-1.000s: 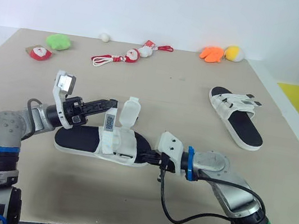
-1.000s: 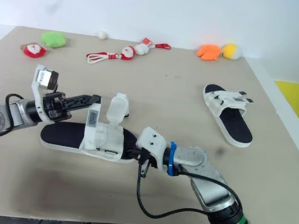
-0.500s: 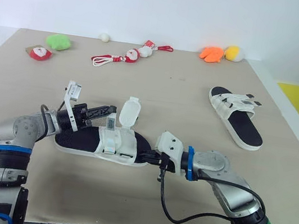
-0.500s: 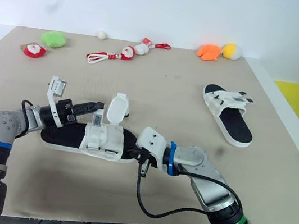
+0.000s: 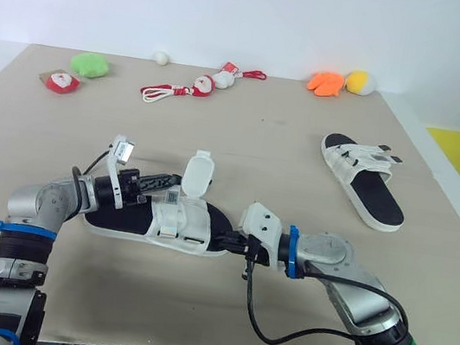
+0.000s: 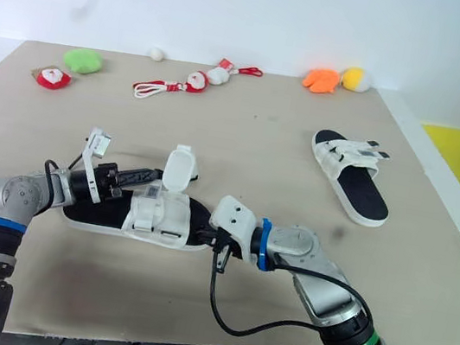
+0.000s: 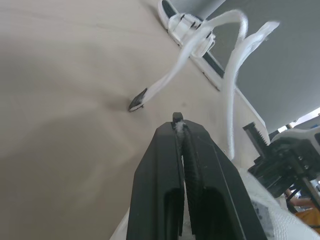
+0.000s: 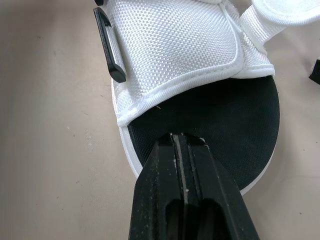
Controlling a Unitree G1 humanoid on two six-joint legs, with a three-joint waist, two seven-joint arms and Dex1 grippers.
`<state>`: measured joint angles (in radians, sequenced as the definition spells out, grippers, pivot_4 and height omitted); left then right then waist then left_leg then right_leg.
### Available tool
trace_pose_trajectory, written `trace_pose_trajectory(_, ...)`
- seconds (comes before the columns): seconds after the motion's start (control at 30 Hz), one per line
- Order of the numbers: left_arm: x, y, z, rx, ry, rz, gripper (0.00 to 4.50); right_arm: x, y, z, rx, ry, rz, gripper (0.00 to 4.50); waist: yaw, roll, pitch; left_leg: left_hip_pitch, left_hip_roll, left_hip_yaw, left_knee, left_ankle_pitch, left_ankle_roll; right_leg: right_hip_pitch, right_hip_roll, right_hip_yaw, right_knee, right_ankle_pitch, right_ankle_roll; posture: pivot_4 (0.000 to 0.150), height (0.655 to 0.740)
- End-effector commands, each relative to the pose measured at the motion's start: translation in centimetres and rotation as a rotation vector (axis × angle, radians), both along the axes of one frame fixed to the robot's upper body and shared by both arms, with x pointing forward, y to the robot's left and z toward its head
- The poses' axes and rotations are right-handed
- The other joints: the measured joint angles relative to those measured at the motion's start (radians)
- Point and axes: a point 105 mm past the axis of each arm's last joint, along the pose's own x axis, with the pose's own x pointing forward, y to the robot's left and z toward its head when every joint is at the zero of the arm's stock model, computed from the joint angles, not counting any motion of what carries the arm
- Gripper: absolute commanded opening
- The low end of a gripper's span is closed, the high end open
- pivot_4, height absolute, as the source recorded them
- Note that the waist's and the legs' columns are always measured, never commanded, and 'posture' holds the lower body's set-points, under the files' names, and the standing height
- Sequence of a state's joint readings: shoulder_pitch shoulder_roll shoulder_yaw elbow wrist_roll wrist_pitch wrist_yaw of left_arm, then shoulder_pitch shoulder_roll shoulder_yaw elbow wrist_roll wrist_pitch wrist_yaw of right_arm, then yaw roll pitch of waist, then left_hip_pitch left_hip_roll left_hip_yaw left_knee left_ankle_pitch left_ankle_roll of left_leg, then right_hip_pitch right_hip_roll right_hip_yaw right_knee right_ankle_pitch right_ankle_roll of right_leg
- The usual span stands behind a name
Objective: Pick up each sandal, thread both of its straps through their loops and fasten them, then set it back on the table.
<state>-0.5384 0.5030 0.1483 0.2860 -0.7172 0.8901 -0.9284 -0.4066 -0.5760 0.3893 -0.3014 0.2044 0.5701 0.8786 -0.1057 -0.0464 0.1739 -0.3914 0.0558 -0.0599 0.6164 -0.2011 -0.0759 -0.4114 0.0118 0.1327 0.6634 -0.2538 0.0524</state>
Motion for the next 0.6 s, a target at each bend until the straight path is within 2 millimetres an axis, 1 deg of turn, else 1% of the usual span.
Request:
trace_pose_trajectory(0.03, -0.3, 1.2, -0.9, 0.075, 0.018, 0.016, 0.88, 0.8, -2.0, -3.5, -0.111, 0.093, -0.117, 0.00, 0.000, 0.000, 0.000, 0.000, 0.000, 0.000, 0.000, 0.000, 0.000, 0.000, 0.000, 0.000, 0.000, 0.000, 0.000, 0.150, 0.7400)
trace_pose_trajectory(0.1, -0.2, 1.7, -0.9, 0.092, 0.008, 0.022, 1.68, 0.9, -2.0, -3.5, -0.111, 0.091, -0.117, 0.00, 0.000, 0.000, 0.000, 0.001, 0.000, 0.000, 0.000, 0.000, 0.000, 0.000, 0.000, 0.000, 0.000, 0.000, 0.000, 0.150, 0.7400)
trace_pose_trajectory(0.13, -0.1, 2.0, -0.9, 0.105, 0.000, 0.032, 2.23, 0.9, -2.0, -3.5, -0.111, 0.090, -0.117, 0.00, 0.000, 0.001, 0.000, 0.001, 0.000, 0.000, 0.000, 0.000, 0.000, 0.000, 0.000, 0.000, 0.000, 0.000, 0.000, 0.150, 0.7400)
trace_pose_trajectory(0.17, 0.0, 2.2, -0.8, 0.113, -0.005, 0.037, 2.63, 0.9, -2.0, -3.5, -0.111, 0.090, -0.117, 0.00, 0.000, 0.001, -0.001, 0.002, 0.000, 0.000, 0.000, 0.000, 0.000, 0.000, 0.000, 0.000, 0.000, 0.000, 0.000, 0.150, 0.7400)
trace_pose_trajectory(0.23, 0.8, 2.9, -0.2, 0.150, -0.069, 0.081, 3.42, 1.0, -1.9, -3.5, -0.111, 0.089, -0.116, 0.00, 0.000, 0.002, -0.001, 0.005, 0.000, 0.000, 0.000, 0.000, 0.000, -0.001, -0.001, 0.000, 0.000, 0.000, 0.000, 0.150, 0.7400)
trace_pose_trajectory(0.27, 1.4, 3.3, 0.0, 0.186, -0.113, 0.110, 4.03, 1.0, -1.9, -3.5, -0.111, 0.088, -0.116, 0.00, 0.000, 0.002, 0.000, 0.005, -0.001, -0.001, 0.000, -0.001, -0.002, -0.001, -0.001, 0.000, 0.000, 0.000, -0.001, 0.150, 0.7400)
trace_pose_trajectory(0.3, 1.8, 3.4, 0.1, 0.222, -0.141, 0.126, 4.43, 1.1, -1.9, -3.5, -0.111, 0.088, -0.116, 0.00, 0.000, 0.003, 0.000, 0.005, -0.003, -0.003, 0.000, -0.001, -0.002, -0.002, -0.001, 0.000, 0.000, 0.000, -0.001, 0.150, 0.7400)
trace_pose_trajectory(0.33, 2.1, 3.3, 0.1, 0.284, -0.190, 0.121, 4.43, 1.1, -1.9, -3.5, -0.112, 0.088, -0.115, 0.00, 0.000, 0.003, 0.000, 0.005, -0.004, -0.004, 0.000, -0.001, -0.002, -0.002, -0.002, 0.000, -0.001, -0.001, -0.001, 0.150, 0.7400)
trace_pose_trajectory(0.4, 3.0, 2.8, 0.5, 0.325, -0.247, 0.115, 4.43, 1.1, -1.7, -3.6, -0.113, 0.088, -0.110, 0.00, 0.002, 0.005, 0.001, 0.005, -0.006, -0.008, 0.000, -0.002, -0.003, -0.002, -0.002, 0.000, -0.002, -0.001, -0.001, 0.150, 0.7400)
trace_pose_trajectory(0.47, 3.9, 2.5, 1.5, 0.295, -0.276, 0.114, 4.43, 1.0, -1.6, -3.6, -0.111, 0.087, -0.105, 0.00, 0.004, 0.005, 0.001, 0.003, -0.006, -0.012, 0.000, -0.001, -0.001, 0.001, -0.002, -0.003, -0.012, 0.000, -0.001, 0.150, 0.7400)
trace_pose_trajectory(0.5, 4.1, 2.3, 2.3, 0.255, -0.284, 0.107, 4.43, 1.0, -1.6, -3.5, -0.111, 0.086, -0.105, 0.00, 0.004, 0.005, 0.001, 0.003, -0.006, -0.012, 0.000, 0.000, 0.000, 0.000, -0.002, -0.003, -0.014, 0.000, -0.001, 0.150, 0.7400)
trace_pose_trajectory(0.57, 4.2, 2.3, 3.9, 0.157, -0.289, 0.092, 4.43, 1.0, -1.7, -3.5, -0.113, 0.084, -0.107, 0.00, 0.004, 0.004, 0.001, -0.001, -0.006, -0.011, 0.000, 0.001, 0.001, 0.003, -0.002, -0.002, -0.017, 0.000, 0.000, 0.150, 0.7400)
trace_pose_trajectory(0.6, 4.2, 2.5, 4.3, 0.167, -0.309, 0.090, 4.43, 1.1, -1.8, -3.4, -0.113, 0.081, -0.112, 0.00, 0.003, 0.004, 0.001, -0.002, -0.007, -0.011, 0.000, 0.001, 0.001, 0.002, -0.002, -0.002, -0.017, 0.001, 0.000, 0.150, 0.7400)
